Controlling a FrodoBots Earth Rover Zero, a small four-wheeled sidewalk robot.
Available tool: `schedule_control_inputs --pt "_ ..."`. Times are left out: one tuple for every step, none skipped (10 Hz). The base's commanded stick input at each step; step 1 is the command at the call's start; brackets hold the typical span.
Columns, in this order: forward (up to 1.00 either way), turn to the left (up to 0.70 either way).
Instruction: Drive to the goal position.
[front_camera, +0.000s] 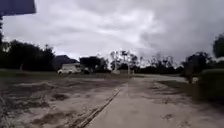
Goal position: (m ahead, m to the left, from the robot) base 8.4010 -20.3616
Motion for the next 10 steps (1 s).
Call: schedule_control_inputs --pt "0.5 0.0" --pt "0.5 0.0" --pt "0.53 0.0" --pt "0.7 0.0" --pt "0.7 0.0" --pt "0.7 0.0" --pt "0.7 0.0" --pt "0.7 0.0" --pt "0.7 0.0" --pt "0.7 0.0"
